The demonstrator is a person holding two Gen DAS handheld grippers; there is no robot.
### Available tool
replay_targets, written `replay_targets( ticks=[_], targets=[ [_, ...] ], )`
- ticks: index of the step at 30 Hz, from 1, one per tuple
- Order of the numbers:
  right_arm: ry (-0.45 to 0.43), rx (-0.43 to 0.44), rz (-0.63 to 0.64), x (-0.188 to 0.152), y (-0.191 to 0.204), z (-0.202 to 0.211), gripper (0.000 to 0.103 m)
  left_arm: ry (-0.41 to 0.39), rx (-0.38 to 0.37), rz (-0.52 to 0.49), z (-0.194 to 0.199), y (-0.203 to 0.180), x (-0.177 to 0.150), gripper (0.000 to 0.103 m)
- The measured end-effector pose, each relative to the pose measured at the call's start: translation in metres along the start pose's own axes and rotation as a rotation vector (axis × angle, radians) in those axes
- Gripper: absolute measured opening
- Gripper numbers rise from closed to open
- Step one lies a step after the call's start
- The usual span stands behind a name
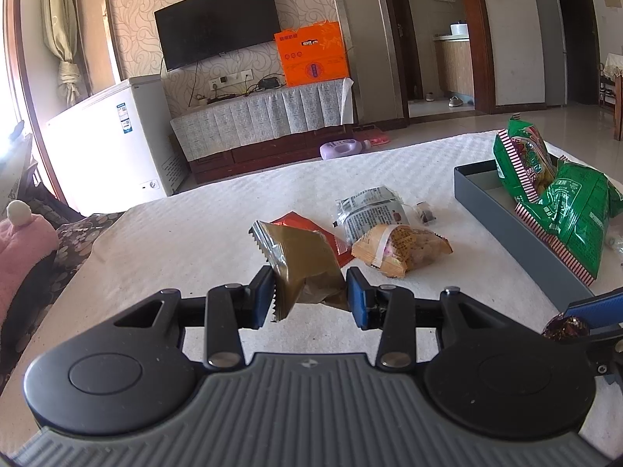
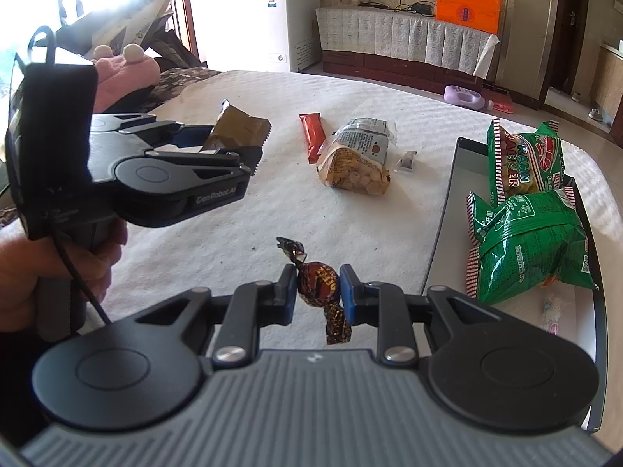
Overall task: Organize snacks
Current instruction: 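Lift brown packet with left tool while right tool holds chocolate candy up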
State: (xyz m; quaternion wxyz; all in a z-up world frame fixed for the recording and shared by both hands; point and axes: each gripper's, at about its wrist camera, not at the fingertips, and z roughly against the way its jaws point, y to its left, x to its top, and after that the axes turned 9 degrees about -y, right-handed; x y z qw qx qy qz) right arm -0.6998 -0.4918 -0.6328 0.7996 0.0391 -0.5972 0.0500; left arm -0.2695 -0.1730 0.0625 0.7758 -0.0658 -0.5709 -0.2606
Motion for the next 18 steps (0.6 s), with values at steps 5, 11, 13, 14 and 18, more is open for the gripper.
replay_targets(
  ticks=[5, 11, 13, 14, 18],
  targets=[
    [0.004, 0.004, 0.003, 0.0005, 0.0006, -0.0006, 0.027, -0.002, 0.000, -0.003, 0.0009, -0.0004, 0.0009, 0.046],
    [0.003, 0.004, 0.003, 0.0005, 0.0003, -0.0011, 0.027, -0.005, 0.001, -0.007, 0.0016, -0.0008, 0.0009, 0.046],
    [0.002, 0.004, 0.003, 0.0006, 0.0002, -0.0010, 0.027, -0.006, 0.002, -0.010, 0.0015, -0.0014, 0.0008, 0.046],
    [0.001, 0.004, 0.003, 0.0006, 0.0001, -0.0009, 0.027, -0.007, 0.002, -0.010, 0.0017, -0.0017, 0.0009, 0.046],
    [-0.006, 0.003, 0.002, 0.0009, -0.0005, 0.0011, 0.027, -0.011, 0.001, -0.008, 0.0026, -0.0021, 0.0022, 0.046]
  ],
)
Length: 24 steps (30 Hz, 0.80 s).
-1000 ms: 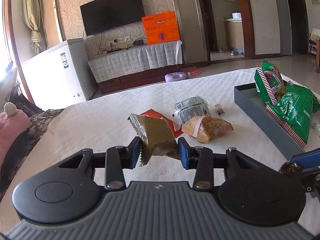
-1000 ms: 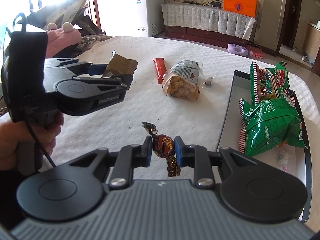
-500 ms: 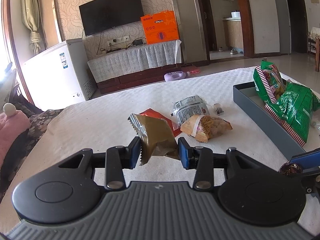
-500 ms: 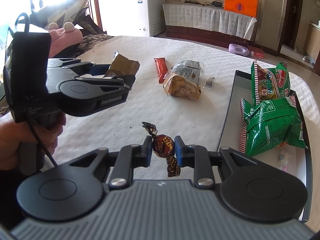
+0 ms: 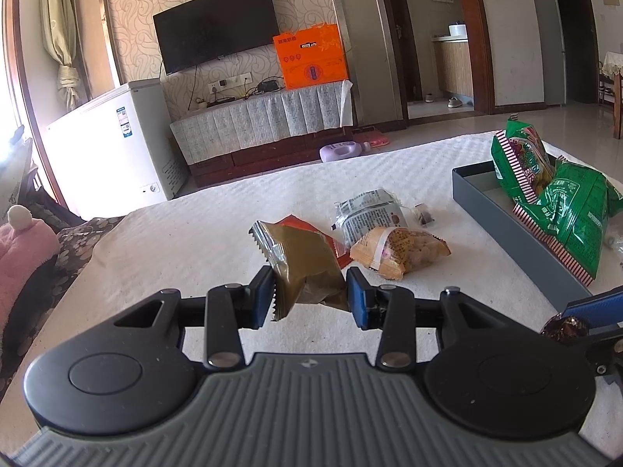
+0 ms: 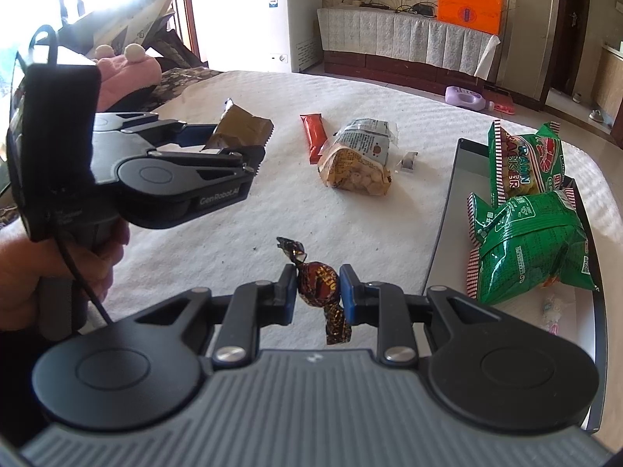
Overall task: Organize snacks
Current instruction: 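Lift brown packet with left tool while right tool holds chocolate candy up, then carry brown packet over tray with left tool while right tool carries candy there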
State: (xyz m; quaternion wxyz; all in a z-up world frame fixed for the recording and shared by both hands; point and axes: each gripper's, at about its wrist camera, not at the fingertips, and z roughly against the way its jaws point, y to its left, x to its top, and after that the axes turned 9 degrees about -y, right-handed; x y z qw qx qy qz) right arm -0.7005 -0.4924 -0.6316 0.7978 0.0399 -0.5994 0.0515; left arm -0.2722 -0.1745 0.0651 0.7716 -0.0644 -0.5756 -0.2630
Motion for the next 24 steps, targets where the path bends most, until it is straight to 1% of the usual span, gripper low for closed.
replay_targets(
  ticks=[16, 24],
  targets=[
    [-0.027, -0.005, -0.017, 0.001, -0.009, 0.014, 0.027, -0.033, -0.042, 0.006, 0.006, -0.021, 0.011, 0.046],
    [-0.046, -0.022, -0.031, -0.001, -0.020, 0.024, 0.027, -0.057, -0.085, 0.011, 0.009, -0.041, 0.018, 0.046]
  ],
)
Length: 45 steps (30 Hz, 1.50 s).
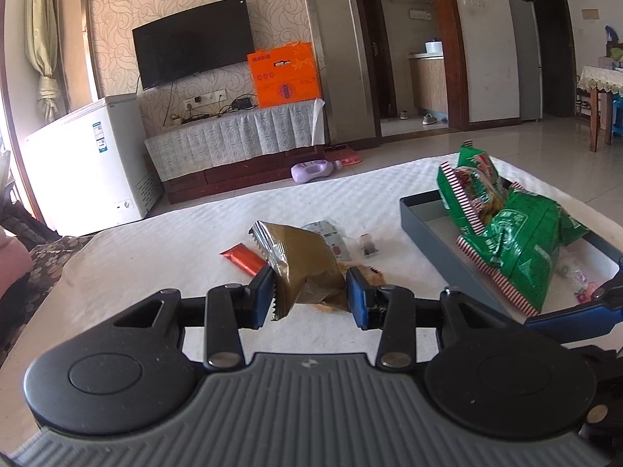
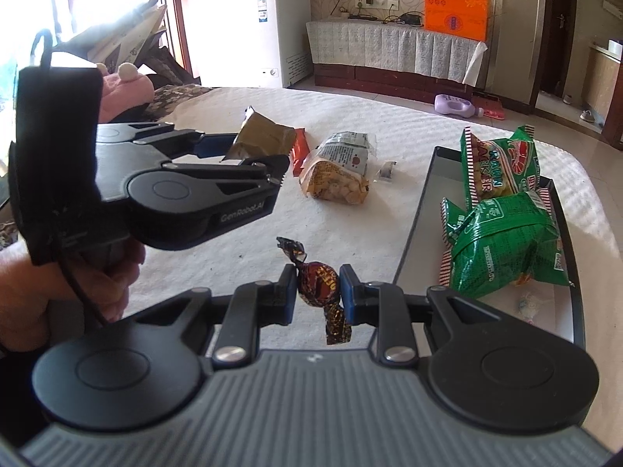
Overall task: Organize snacks
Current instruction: 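Carry brown packet over tray with left tool while right tool carries candy there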
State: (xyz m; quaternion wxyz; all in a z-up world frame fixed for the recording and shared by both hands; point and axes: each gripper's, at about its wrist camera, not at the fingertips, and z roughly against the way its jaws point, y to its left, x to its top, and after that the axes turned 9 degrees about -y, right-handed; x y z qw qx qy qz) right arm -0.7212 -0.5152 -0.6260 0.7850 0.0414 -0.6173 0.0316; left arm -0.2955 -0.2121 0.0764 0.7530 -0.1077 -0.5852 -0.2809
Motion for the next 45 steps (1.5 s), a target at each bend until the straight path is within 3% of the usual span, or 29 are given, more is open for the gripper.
replay_targets(
  ticks=[30, 45],
  targets=[
    [-0.021, -0.191, -0.139, -0.027, -0.082, 0.047, 0.027, -0.042, -0.208, 0.025, -0.015, -0.073, 0.016, 0.046],
    [0.020, -0.204, -0.155, -0.034, -0.091, 0.042, 0.027, -0.018, -0.315, 0.010, -0.026, -0.111, 0.008, 0.046]
  ],
)
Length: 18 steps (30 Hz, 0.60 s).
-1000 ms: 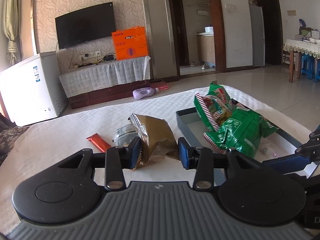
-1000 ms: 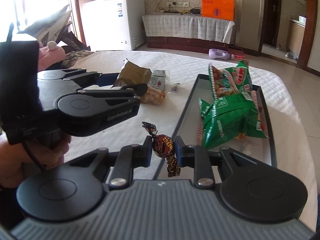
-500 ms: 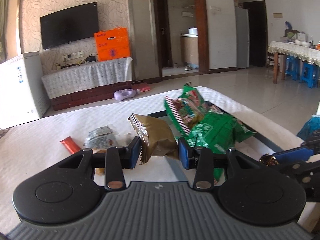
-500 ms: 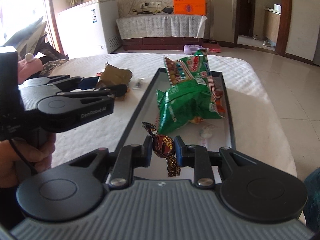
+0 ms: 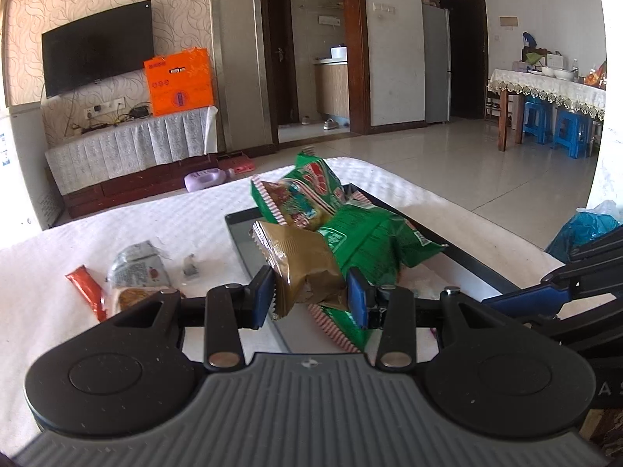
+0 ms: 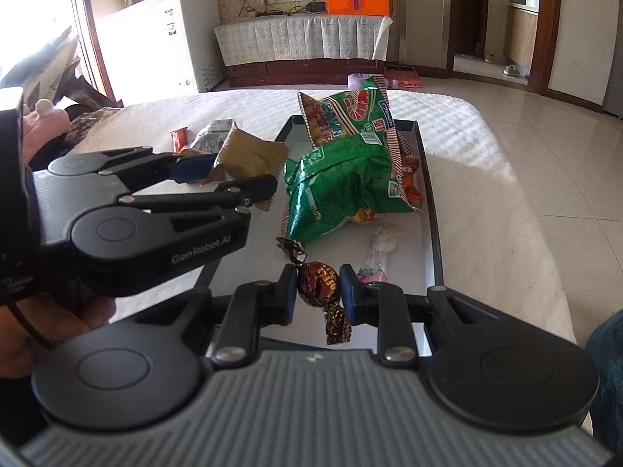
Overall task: Organize snacks
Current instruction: 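Carry brown packet over tray with left tool while right tool carries candy there, then open left tool dropping the brown packet into the tray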
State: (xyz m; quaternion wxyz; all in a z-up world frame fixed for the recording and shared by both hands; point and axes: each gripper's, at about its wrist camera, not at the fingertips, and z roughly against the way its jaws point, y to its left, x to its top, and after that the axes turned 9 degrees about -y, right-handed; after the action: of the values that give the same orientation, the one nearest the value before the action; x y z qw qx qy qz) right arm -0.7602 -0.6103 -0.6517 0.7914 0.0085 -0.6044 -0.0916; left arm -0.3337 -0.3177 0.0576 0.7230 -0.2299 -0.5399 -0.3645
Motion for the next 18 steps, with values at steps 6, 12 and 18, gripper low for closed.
replay_targets(
  ticks=[6, 12, 18],
  targets=[
    [0.022, -0.003, 0.007, -0.003, -0.001, -0.004, 0.027, 0.014, -0.028, 0.000, -0.010, -0.010, -0.004, 0.046],
    [0.032, -0.002, 0.002, -0.005, -0.003, -0.005, 0.027, 0.024, -0.031, 0.002, -0.012, -0.011, -0.005, 0.046],
    [0.039, 0.002, 0.001, -0.004, -0.003, -0.010, 0.027, 0.030, -0.017, -0.003, -0.013, -0.011, -0.006, 0.057]
  ],
)
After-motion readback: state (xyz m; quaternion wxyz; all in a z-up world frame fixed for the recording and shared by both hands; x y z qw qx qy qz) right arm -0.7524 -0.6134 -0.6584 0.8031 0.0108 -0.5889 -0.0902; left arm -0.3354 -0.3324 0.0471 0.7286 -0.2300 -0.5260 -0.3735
